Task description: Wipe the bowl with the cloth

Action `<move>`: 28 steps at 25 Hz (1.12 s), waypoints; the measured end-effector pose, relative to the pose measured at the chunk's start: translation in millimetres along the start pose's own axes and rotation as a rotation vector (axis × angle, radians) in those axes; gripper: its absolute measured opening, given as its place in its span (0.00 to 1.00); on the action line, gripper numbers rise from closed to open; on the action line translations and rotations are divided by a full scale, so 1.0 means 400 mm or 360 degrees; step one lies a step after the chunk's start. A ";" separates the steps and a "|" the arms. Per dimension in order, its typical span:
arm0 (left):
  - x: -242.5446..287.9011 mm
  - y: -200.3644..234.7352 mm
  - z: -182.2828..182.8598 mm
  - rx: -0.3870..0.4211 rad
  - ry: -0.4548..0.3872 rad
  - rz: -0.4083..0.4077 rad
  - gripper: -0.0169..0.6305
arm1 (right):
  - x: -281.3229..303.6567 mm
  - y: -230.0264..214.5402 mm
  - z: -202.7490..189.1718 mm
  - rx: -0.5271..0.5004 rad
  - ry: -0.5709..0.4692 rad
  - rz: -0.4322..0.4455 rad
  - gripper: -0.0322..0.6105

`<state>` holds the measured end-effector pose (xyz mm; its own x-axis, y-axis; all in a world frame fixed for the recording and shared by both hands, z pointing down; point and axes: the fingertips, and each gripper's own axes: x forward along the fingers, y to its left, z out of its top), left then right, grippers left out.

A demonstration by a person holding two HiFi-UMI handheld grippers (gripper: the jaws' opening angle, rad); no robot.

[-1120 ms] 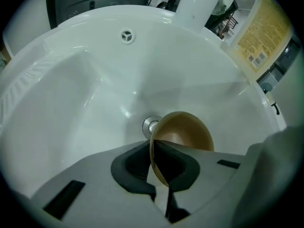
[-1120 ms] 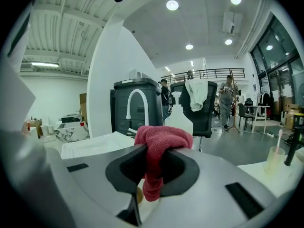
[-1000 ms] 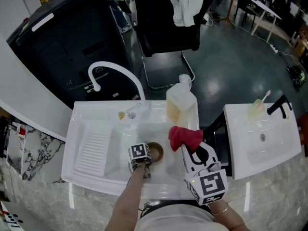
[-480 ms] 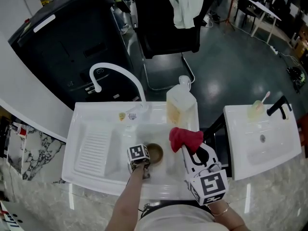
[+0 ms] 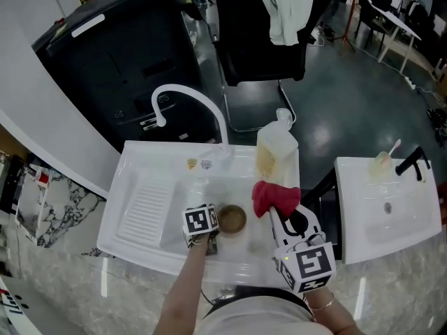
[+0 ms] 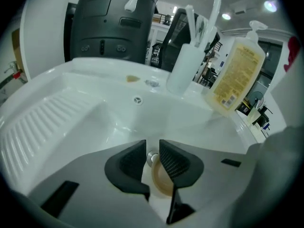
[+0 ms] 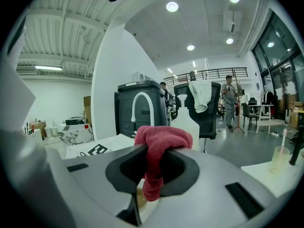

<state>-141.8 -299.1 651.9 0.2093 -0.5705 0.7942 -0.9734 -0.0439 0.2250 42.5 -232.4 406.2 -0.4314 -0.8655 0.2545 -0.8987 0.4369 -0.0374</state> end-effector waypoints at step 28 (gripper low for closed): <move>-0.655 -0.063 0.176 0.0350 -0.1037 -0.0026 0.08 | -0.105 0.133 0.038 0.0011 -0.0098 0.0108 0.14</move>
<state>-178.5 -206.4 398.4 0.1922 -0.9421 0.2748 -0.9813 -0.1828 0.0597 11.6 -176.6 378.7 -0.4950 -0.8476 0.1913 -0.8678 0.4934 -0.0593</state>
